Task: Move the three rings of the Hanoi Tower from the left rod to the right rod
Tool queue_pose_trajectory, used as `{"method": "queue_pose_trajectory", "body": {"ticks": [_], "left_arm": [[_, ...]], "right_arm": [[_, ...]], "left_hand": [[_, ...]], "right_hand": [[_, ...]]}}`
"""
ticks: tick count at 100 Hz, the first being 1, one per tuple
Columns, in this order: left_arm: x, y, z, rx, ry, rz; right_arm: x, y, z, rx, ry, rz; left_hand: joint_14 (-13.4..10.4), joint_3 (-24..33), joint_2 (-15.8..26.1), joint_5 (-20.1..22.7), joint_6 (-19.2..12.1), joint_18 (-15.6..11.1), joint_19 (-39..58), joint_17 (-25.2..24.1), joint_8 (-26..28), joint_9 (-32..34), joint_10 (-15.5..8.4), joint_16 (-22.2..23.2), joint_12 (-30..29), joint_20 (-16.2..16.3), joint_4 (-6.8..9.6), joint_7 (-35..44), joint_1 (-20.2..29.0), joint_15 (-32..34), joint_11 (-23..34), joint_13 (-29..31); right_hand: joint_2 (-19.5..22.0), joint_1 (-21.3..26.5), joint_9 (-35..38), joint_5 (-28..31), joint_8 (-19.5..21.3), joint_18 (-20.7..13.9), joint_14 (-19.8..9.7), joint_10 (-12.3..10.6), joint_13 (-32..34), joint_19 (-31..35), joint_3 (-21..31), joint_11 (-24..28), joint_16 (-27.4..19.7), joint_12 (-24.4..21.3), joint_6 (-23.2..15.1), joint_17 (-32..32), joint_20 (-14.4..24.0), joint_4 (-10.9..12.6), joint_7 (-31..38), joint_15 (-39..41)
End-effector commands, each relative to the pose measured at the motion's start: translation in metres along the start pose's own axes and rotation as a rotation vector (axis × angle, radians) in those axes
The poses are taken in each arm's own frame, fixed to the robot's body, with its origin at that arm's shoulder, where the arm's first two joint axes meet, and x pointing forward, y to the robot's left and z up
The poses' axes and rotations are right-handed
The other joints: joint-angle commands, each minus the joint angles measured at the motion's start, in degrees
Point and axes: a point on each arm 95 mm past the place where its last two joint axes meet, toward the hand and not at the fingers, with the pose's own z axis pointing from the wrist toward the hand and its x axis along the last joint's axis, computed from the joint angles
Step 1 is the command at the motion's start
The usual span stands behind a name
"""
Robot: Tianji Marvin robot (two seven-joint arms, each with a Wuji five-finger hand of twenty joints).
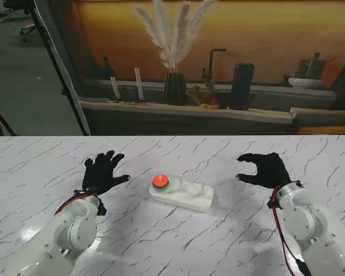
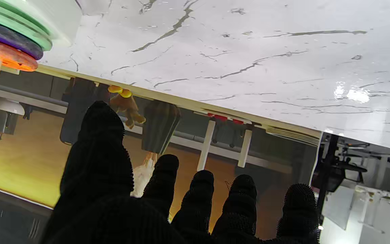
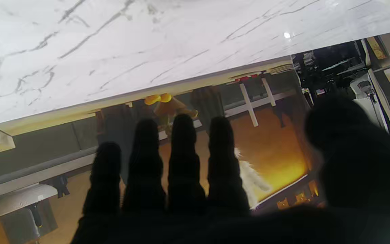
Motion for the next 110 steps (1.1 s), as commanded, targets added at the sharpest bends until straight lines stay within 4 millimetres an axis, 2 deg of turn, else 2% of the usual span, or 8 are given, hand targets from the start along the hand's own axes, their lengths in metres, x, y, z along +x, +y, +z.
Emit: {"method": "queue_pose_trajectory", "body": {"ticks": [1, 34, 57, 72, 92, 110], "left_arm": [[0.006, 0.005, 0.0, -0.022, 0.023, -0.022], [0.009, 0.004, 0.0, -0.046, 0.037, -0.043], [0.011, -0.003, 0.003, -0.09, 0.064, -0.069], [0.013, -0.002, 0.004, -0.127, 0.085, -0.086], [0.013, -0.002, 0.005, -0.187, 0.123, -0.071], [0.02, 0.0, 0.007, -0.218, 0.152, -0.06]], "right_arm": [[0.004, -0.006, -0.002, 0.006, 0.002, 0.01], [0.005, -0.006, -0.008, 0.01, -0.012, 0.011], [0.004, 0.004, 0.0, -0.004, 0.001, 0.005], [0.004, 0.002, 0.001, -0.014, 0.001, 0.008], [0.005, -0.003, -0.001, -0.015, -0.004, 0.011], [0.005, -0.004, -0.002, -0.013, -0.008, 0.016]], "left_hand": [[-1.2, 0.6, -0.6, 0.4, -1.5, 0.7, -2.7, -0.8, -1.0, 0.4, -0.9, -0.6, -0.8, -0.6, -0.74, -0.1, -1.2, -1.3, 0.0, -0.3], [-1.0, 0.5, -0.8, 0.0, -1.2, 1.0, -3.0, -0.6, -1.1, 0.4, -0.4, -0.5, -0.9, -0.3, -0.74, -0.3, -1.2, -1.2, -0.1, -0.2], [-1.0, 0.6, -2.6, -0.1, -0.6, 1.4, -1.7, 0.0, -0.9, -0.5, -0.4, 0.0, -0.7, 1.0, -0.47, -0.1, -1.3, -0.6, -0.2, 0.3], [-0.9, 1.1, -4.8, -0.1, -0.3, 1.9, 0.8, 0.0, 0.2, -0.3, -0.2, 1.3, 0.0, 3.3, 0.1, 0.8, -1.0, 0.5, 0.2, 1.4], [-0.3, 1.8, -8.6, 0.2, -2.0, 2.8, 6.4, 0.6, 2.0, 0.5, -0.4, 3.2, 0.9, 7.0, 1.06, 1.6, 0.4, 1.9, 0.6, 3.4], [-0.4, 2.3, -9.3, -1.2, -1.7, 2.9, 10.7, 0.7, 1.7, -0.2, -0.5, 4.2, 1.0, 8.9, 1.22, 0.3, 0.2, 2.6, 0.4, 3.8]], "right_hand": [[-1.0, -2.1, 0.3, 0.4, 0.2, 18.9, -0.1, -0.1, 0.3, 0.0, 0.9, -0.9, 0.4, -0.1, -0.1, -1.0, 0.1, 1.3, -1.0, -0.8], [-0.9, -1.8, 0.4, 0.4, 0.4, 18.9, 0.0, 0.1, 0.5, -0.1, 0.5, -0.7, 0.6, 0.0, 0.2, -1.0, 0.2, 1.2, -1.0, -0.7], [-0.5, -1.5, 0.4, 0.5, 0.5, 18.8, -0.1, 0.1, 0.5, -0.1, 0.3, -0.7, 0.7, 0.1, 0.2, -0.9, 0.3, 1.3, -1.0, -0.6], [-0.5, -1.4, 0.5, 0.6, 0.6, 18.8, -0.1, 0.2, 0.6, 0.0, 0.2, -0.6, 0.7, 0.1, 0.2, -0.8, 0.4, 1.3, -0.9, -0.5], [-0.5, -1.2, 0.5, 0.6, 0.6, 18.8, -0.1, 0.3, 0.6, 0.0, 0.1, -0.6, 0.7, 0.1, 0.3, -0.8, 0.5, 1.3, -0.9, -0.5], [-0.4, -1.0, 0.6, 0.7, 0.6, 18.8, -0.1, 0.3, 0.6, 0.0, 0.0, -0.6, 0.8, 0.1, 0.3, -0.7, 0.5, 1.3, -0.9, -0.4]]}}
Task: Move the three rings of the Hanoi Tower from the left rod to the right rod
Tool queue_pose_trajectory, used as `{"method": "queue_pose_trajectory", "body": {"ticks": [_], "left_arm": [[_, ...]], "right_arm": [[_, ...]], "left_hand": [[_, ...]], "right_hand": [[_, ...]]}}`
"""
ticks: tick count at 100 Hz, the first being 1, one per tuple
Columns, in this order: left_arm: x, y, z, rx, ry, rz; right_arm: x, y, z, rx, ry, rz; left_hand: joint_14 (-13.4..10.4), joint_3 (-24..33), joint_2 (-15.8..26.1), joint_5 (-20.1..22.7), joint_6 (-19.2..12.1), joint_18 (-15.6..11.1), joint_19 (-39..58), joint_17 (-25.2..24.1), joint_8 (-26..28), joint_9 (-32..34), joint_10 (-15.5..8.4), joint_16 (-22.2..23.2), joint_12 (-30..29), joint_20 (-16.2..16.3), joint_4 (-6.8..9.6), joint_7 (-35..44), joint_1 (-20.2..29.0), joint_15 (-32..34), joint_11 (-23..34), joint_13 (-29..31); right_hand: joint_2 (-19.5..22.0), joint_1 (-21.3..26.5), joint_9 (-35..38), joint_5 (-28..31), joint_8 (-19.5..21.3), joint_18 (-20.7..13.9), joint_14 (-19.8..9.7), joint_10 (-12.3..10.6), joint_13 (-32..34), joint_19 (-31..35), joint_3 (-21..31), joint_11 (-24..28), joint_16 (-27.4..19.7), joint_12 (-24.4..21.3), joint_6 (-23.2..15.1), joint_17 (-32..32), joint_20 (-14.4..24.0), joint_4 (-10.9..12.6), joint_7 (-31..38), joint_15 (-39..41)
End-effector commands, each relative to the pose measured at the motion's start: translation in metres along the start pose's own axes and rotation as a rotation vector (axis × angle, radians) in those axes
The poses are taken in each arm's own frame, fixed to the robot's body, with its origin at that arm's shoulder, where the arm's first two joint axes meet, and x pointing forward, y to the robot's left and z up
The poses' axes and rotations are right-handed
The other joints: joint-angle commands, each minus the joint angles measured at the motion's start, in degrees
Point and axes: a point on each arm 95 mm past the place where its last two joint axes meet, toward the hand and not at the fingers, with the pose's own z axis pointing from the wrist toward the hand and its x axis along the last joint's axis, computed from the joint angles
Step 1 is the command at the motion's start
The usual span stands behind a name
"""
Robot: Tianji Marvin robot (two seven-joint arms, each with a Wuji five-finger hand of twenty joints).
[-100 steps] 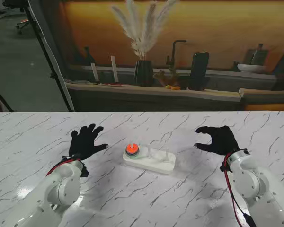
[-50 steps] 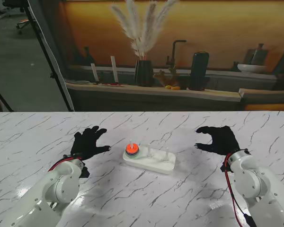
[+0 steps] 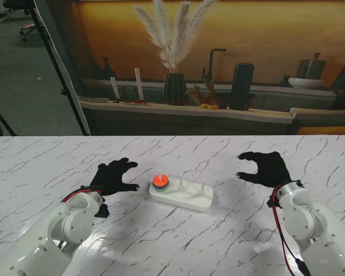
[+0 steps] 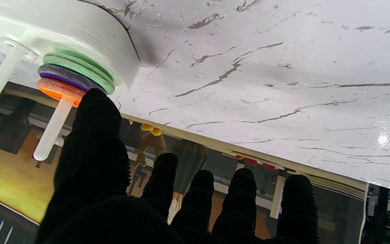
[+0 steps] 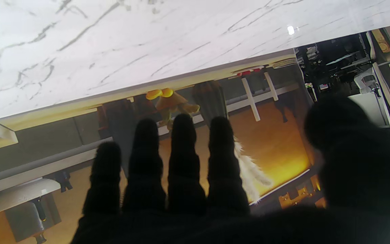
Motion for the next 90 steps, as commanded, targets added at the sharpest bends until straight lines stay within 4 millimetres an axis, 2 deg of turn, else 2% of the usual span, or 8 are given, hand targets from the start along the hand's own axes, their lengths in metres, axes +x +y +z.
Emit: {"method": "queue_pose_trajectory", "body": {"ticks": [1, 18, 36, 68, 90], "left_arm": [[0.007, 0.003, 0.003, -0.003, 0.033, -0.008], [0.018, 0.009, 0.014, 0.012, 0.049, -0.022], [0.027, 0.011, 0.025, -0.001, 0.068, -0.048], [0.036, 0.014, 0.027, -0.075, 0.109, -0.07], [0.041, 0.017, 0.03, -0.097, 0.12, -0.073]], "right_arm": [[0.004, -0.006, -0.002, 0.009, 0.003, 0.011], [0.004, -0.006, -0.003, 0.012, -0.003, 0.016], [0.002, -0.007, -0.005, 0.015, -0.013, 0.016], [0.0, -0.006, -0.006, 0.017, -0.021, 0.014], [0.001, -0.007, -0.006, 0.018, -0.022, 0.017]], "left_hand": [[-0.4, 0.9, -1.6, -1.4, -0.9, 2.5, 2.7, -0.2, 0.2, -0.3, -0.5, 1.1, 0.7, 1.5, 1.15, -1.0, 0.1, 0.9, 0.3, 1.4], [0.1, 1.2, -1.5, -2.1, -0.9, 3.1, 9.3, 0.4, -0.4, -0.2, -0.1, 4.2, 1.1, 4.1, 1.06, -1.5, -0.2, 3.7, 0.7, 3.0], [0.4, 1.3, -1.5, -1.2, -1.9, 3.8, 13.2, 0.5, 0.0, 0.2, 0.0, 7.6, 1.4, 5.1, 0.97, -0.7, -0.2, 6.8, 0.8, 3.5], [-0.5, 2.7, -3.7, -0.4, -4.2, 3.2, 14.3, 0.1, 0.1, -1.0, -0.1, 12.4, 1.3, 5.2, 1.45, -0.5, 2.6, 9.7, 0.3, 2.2], [-0.5, 3.2, -3.5, -0.4, -4.5, 2.8, 15.3, 0.1, -0.1, -1.2, 0.1, 14.9, 1.3, 6.2, 1.42, -0.6, 2.3, 10.8, 0.3, 2.1]], "right_hand": [[-0.4, -1.1, 0.5, 0.7, 0.6, 18.8, -0.1, 0.3, 0.6, -0.1, 0.0, -0.6, 0.8, 0.1, 0.3, -0.8, 0.5, 1.3, -0.9, -0.5], [-0.3, -0.8, 0.6, 0.8, 0.7, 18.8, -0.1, 0.3, 0.6, 0.0, -0.2, -0.5, 0.8, 0.2, 0.4, -0.7, 0.6, 1.3, -0.8, -0.4], [-0.3, -0.6, 0.7, 0.9, 0.7, 18.7, 0.0, 0.2, 0.7, 0.0, -0.3, -0.4, 0.8, 0.2, 0.5, -0.7, 0.6, 1.3, -0.8, -0.3], [0.0, 0.2, 0.7, 1.0, 0.7, 18.7, 0.0, 0.3, 0.8, 0.2, -0.5, -0.3, 0.8, 0.2, 0.6, -0.6, 0.7, 1.3, -0.6, -0.2], [0.2, 0.6, 0.8, 1.2, 0.8, 18.7, 0.0, 0.3, 0.8, 0.3, -1.0, -0.1, 0.8, 0.2, 0.6, -0.5, 0.7, 1.3, -0.4, 0.0]]}}
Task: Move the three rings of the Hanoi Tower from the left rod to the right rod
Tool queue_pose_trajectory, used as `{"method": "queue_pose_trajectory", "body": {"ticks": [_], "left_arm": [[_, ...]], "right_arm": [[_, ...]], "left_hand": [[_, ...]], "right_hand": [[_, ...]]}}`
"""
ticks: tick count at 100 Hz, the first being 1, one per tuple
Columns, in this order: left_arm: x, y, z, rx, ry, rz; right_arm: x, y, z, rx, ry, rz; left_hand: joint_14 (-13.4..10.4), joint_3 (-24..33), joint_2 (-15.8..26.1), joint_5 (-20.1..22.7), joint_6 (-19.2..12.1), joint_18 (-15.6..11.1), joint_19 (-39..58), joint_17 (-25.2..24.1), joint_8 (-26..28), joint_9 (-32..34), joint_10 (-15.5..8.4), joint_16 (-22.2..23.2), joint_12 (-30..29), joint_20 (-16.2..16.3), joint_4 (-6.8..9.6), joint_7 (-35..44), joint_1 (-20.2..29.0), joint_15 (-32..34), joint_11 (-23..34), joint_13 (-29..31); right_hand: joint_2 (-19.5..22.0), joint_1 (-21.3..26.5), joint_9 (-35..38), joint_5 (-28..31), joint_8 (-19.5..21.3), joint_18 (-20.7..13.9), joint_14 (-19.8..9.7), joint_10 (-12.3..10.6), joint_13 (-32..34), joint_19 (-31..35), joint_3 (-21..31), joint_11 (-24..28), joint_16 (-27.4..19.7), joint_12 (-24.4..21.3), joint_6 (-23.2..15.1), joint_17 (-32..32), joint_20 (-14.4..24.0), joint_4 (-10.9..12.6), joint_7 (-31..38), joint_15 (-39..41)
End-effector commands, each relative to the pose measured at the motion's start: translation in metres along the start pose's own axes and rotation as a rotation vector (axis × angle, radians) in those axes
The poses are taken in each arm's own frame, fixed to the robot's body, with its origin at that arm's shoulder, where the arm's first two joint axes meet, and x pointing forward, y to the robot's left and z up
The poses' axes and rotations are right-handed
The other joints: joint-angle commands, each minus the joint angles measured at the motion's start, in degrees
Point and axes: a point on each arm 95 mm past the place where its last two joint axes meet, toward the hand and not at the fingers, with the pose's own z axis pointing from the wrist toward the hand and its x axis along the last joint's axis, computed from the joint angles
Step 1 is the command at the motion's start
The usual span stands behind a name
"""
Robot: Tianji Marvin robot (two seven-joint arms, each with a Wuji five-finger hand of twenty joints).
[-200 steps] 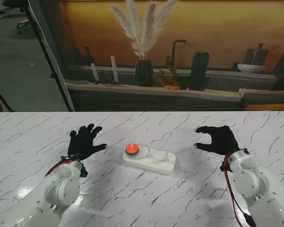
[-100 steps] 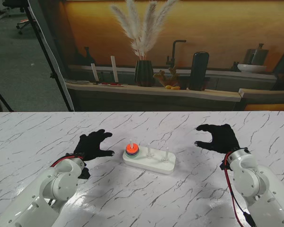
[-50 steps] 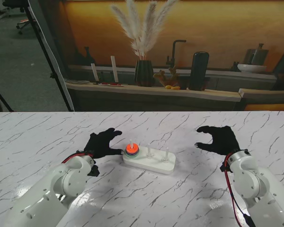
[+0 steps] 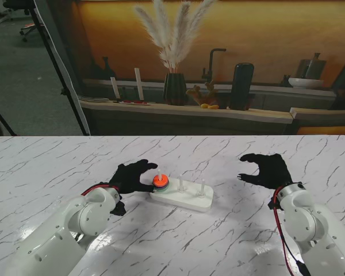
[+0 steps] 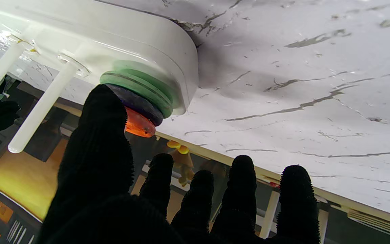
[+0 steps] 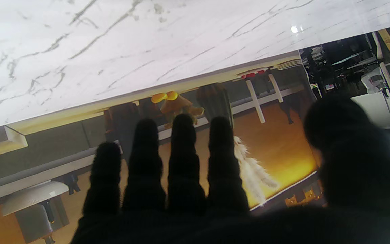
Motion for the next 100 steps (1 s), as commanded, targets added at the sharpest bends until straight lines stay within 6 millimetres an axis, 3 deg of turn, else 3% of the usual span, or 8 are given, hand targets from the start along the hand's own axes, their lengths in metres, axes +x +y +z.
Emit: {"method": "queue_pose_trajectory", "body": {"ticks": [1, 44, 76, 100], "left_arm": [[0.005, 0.004, 0.003, -0.019, 0.026, -0.015], [0.011, 0.011, 0.011, -0.053, 0.044, -0.015], [0.012, 0.011, 0.013, -0.091, 0.044, -0.003], [0.013, 0.012, 0.014, -0.09, 0.043, 0.0]], "right_arm": [[0.003, -0.005, -0.002, 0.008, 0.001, 0.011], [0.001, -0.005, -0.004, 0.009, -0.007, 0.008], [0.001, -0.007, -0.005, 0.013, -0.01, 0.011], [0.0, -0.008, -0.006, 0.018, -0.013, 0.011]], "left_hand": [[-0.5, 1.3, -1.5, 0.0, -1.8, 1.5, 2.1, -0.6, -0.1, -1.1, 0.0, 1.3, 0.7, 1.2, 1.41, 0.0, 1.1, 1.3, 0.2, -0.1], [-0.5, 2.0, -1.9, 1.0, -2.9, 1.0, 5.4, 0.1, 0.0, -0.6, 0.3, 8.4, 1.1, 3.6, 1.34, 0.5, 2.0, 6.0, 0.5, -0.1], [-0.5, 3.1, -2.3, 2.6, -4.4, -0.3, 13.5, 0.7, 0.1, -0.3, 0.4, 15.9, 1.8, 9.0, 1.14, 1.2, 2.3, 10.8, 0.9, -0.3], [-0.5, 3.4, -2.0, 2.6, -5.4, -0.5, 15.7, 1.4, -0.2, -0.2, 0.5, 17.2, 2.1, 10.3, 1.25, 0.9, 3.0, 11.7, 1.0, 0.0]], "right_hand": [[0.3, 0.5, 0.8, 1.1, 0.8, 18.7, 0.0, 0.3, 0.8, 0.3, -0.8, -0.1, 0.8, 0.2, 0.6, -0.5, 0.7, 1.3, -0.4, 0.0], [0.3, 0.7, 0.9, 1.2, 0.7, 18.7, 0.0, 0.3, 0.8, 0.4, -1.0, 0.0, 0.8, 0.2, 0.6, -0.4, 0.8, 1.4, -0.3, 0.1], [0.4, 0.8, 0.9, 1.2, 0.7, 18.6, -0.1, 0.3, 0.8, 0.5, -1.0, 0.1, 0.8, 0.2, 0.6, -0.4, 0.8, 1.4, -0.2, 0.1], [0.4, 0.8, 1.0, 1.2, 0.7, 18.6, -0.1, 0.2, 0.8, 0.6, -1.1, 0.1, 0.7, 0.2, 0.7, -0.4, 0.8, 1.4, -0.2, 0.1]]}}
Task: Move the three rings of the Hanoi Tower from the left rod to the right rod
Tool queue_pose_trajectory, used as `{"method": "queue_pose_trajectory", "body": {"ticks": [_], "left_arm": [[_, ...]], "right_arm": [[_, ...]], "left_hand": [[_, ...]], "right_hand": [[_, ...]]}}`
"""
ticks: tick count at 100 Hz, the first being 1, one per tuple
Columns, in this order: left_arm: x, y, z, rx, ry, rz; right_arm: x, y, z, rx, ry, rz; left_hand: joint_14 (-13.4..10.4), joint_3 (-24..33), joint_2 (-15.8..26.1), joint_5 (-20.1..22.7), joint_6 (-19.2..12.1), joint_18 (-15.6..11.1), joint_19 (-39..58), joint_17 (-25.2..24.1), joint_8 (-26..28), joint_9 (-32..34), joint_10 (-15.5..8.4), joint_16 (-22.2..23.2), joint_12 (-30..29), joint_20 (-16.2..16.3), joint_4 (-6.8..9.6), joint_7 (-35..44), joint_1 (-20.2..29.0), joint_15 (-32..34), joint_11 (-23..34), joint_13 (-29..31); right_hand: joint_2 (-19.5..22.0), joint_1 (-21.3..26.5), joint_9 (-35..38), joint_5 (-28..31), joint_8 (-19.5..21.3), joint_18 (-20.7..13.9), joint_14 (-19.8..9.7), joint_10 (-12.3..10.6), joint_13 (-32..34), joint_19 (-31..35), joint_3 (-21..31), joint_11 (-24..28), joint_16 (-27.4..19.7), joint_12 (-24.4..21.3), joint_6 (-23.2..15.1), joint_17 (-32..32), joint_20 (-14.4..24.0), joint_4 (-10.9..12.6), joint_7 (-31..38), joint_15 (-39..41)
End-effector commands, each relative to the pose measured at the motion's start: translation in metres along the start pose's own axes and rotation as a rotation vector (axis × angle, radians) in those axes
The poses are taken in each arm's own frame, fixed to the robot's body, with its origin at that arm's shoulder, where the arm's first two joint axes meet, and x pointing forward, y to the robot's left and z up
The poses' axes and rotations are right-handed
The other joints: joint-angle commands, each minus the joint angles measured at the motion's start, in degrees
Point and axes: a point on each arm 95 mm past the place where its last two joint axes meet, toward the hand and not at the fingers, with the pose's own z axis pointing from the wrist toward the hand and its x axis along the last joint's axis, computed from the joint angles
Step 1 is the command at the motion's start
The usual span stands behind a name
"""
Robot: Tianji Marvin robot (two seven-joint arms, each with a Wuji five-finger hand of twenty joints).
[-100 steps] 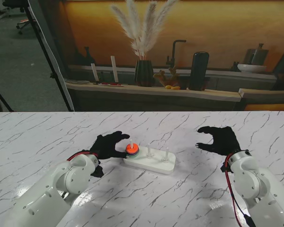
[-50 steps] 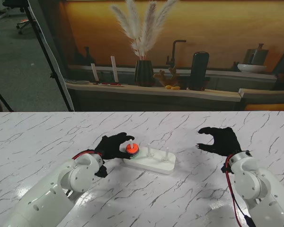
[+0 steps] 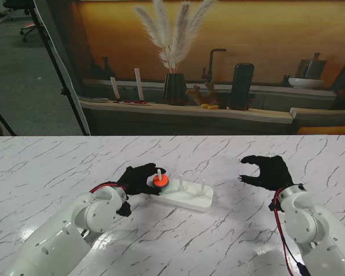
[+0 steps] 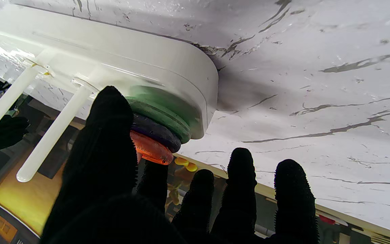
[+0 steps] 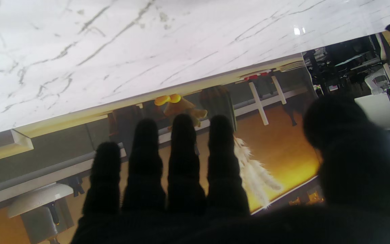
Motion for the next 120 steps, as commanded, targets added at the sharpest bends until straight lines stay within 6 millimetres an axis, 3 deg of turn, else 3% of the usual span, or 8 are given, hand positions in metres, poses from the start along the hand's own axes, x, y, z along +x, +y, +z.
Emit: {"method": "queue_pose_trajectory", "body": {"ticks": [1, 36, 63, 120], "left_arm": [[0.002, 0.003, 0.001, -0.014, 0.015, -0.005], [0.004, 0.003, 0.002, -0.011, 0.013, -0.021], [0.004, 0.003, 0.002, 0.031, 0.003, -0.036], [0.012, -0.014, -0.008, 0.049, 0.005, -0.102]], "right_arm": [[0.002, -0.005, -0.002, 0.009, 0.0, 0.009], [0.001, -0.006, -0.003, 0.012, -0.004, 0.006], [0.002, -0.007, -0.002, 0.017, 0.0, 0.005], [0.001, -0.008, -0.001, 0.022, -0.001, 0.002]], "left_hand": [[-0.5, 1.3, -1.8, 1.1, -2.6, -0.5, 2.9, 0.2, -0.2, -0.1, 0.5, 1.1, 1.2, 1.8, 1.24, 0.1, 1.9, 1.4, 0.6, 0.1], [-0.7, -1.2, 4.1, 8.1, -5.6, -0.4, 3.9, 0.7, 3.9, 1.7, -0.1, 1.9, 1.8, 2.2, 0.29, 7.3, 5.9, 2.6, 1.4, 1.2], [-0.7, -2.8, 5.9, 8.4, -7.0, 0.1, 6.8, 2.5, 8.3, 4.8, 0.2, 3.3, 2.7, 2.8, -0.55, 12.2, 11.3, 6.4, 3.4, 3.8], [0.2, -4.0, 7.0, 8.4, -6.2, 0.4, 6.0, 2.0, 7.6, 4.6, 0.4, 2.4, 2.5, 1.7, -0.86, 12.0, 10.8, 5.9, 3.9, 3.1]], "right_hand": [[0.4, 0.1, 1.0, 0.4, 0.7, 18.6, 0.0, 0.2, 0.8, 0.6, -0.6, 0.1, 0.7, 0.2, 0.6, -0.4, 0.7, 1.4, -0.1, 0.1], [0.4, 0.3, 1.0, 0.3, 0.6, 18.6, 0.0, 0.4, 0.8, 0.6, -0.6, 0.1, 0.7, 0.2, 0.6, -0.3, 0.7, 1.4, -0.1, 0.2], [0.4, 0.3, 1.1, 0.3, 0.6, 18.6, 0.0, 0.3, 0.8, 0.7, -0.7, 0.2, 0.7, 0.2, 0.6, -0.2, 0.7, 1.4, -0.1, 0.2], [0.4, 0.4, 1.0, 0.3, 0.6, 18.6, 0.0, 0.3, 0.8, 0.7, -0.7, 0.1, 0.7, 0.2, 0.6, -0.2, 0.7, 1.4, -0.1, 0.2]]}}
